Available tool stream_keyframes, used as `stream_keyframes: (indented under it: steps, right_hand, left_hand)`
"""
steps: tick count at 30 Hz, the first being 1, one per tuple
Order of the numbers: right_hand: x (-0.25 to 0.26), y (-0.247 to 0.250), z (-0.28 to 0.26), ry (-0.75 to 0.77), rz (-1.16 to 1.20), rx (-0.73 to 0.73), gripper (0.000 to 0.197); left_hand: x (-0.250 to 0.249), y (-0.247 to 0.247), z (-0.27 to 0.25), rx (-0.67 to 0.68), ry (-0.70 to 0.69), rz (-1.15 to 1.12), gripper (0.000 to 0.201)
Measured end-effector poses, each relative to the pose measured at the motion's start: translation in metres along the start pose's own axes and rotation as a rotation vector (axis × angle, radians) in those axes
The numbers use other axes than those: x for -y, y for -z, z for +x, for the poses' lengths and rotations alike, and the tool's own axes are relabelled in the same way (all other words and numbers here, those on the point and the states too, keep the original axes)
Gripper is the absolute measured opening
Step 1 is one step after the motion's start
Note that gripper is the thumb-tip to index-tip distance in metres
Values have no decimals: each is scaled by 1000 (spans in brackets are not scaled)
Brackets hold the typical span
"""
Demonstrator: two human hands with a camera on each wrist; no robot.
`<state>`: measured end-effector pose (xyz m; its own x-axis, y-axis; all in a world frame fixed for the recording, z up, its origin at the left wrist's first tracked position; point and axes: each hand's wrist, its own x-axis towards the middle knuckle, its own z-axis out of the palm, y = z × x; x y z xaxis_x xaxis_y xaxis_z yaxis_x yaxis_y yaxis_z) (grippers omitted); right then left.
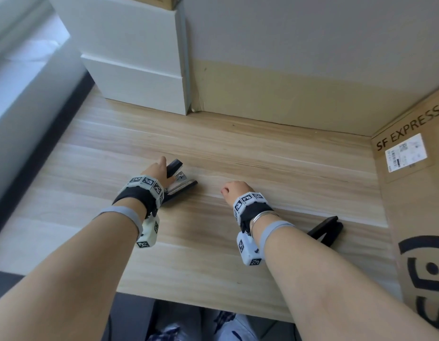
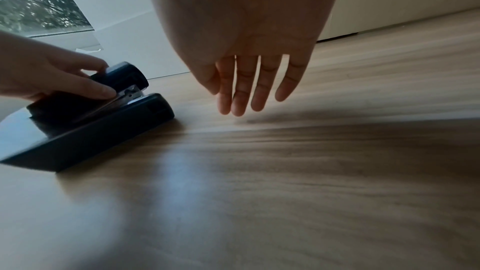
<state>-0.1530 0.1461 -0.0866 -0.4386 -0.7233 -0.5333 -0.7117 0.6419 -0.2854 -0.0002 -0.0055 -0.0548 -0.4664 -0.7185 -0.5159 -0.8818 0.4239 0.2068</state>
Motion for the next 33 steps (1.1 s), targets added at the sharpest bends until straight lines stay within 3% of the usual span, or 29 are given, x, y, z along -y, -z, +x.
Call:
stream_keyframes:
  steps: [4,11,17,24,33]
  right_hand:
    - [-2,0,-5,2,7,31,33]
    - [-10,-9,-19,22,-14,25,34]
    - [-10,-14,-29,22,-37,26,35]
    - [25,-26,-53,50,-89,-34,34]
    - [96,-71,-86,98,-143,-59,39]
  left_hand:
    - [-6,-3,-14,-1,-17,-42,49]
    - [-22,-34,-31,-30,-12,10,38]
    - [-18,-38,-45,-57,23,-38,42]
    - [17,-34,-81,-100,51,-113,38]
    - [100,-35,-147,-144,154,-228,39]
